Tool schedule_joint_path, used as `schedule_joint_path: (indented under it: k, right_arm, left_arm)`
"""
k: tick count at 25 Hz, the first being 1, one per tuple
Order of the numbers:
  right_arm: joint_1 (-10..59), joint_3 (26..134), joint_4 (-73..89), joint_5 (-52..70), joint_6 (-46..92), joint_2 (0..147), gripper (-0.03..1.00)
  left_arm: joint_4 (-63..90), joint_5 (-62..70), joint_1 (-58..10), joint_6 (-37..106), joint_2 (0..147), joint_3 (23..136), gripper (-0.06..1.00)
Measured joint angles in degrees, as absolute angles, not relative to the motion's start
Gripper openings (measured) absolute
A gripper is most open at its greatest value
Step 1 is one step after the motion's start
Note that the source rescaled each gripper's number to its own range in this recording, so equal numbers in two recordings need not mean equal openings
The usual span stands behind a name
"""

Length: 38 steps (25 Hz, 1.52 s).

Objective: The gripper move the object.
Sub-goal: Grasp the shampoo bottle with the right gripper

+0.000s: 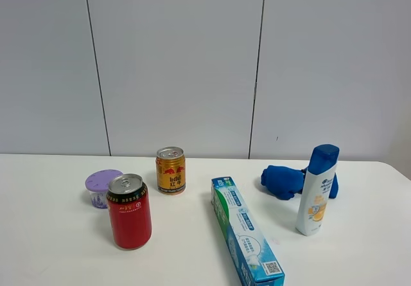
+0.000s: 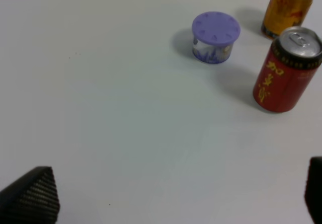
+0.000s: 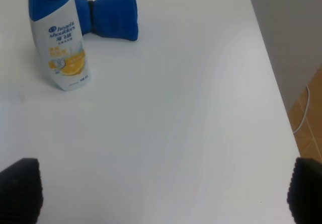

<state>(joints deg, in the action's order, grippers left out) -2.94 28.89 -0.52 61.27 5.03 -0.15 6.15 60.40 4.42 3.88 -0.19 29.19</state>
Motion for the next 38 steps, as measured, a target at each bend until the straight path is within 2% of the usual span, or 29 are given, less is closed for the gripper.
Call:
schedule_joint_path:
  k: [38]
  right_arm:
    - [-2.94, 28.89, -0.52, 61.27, 5.03, -0.15, 1.00]
  left_arm:
    - [6.10, 60.40, 4.42, 3.88, -0.19, 29.19, 1.00]
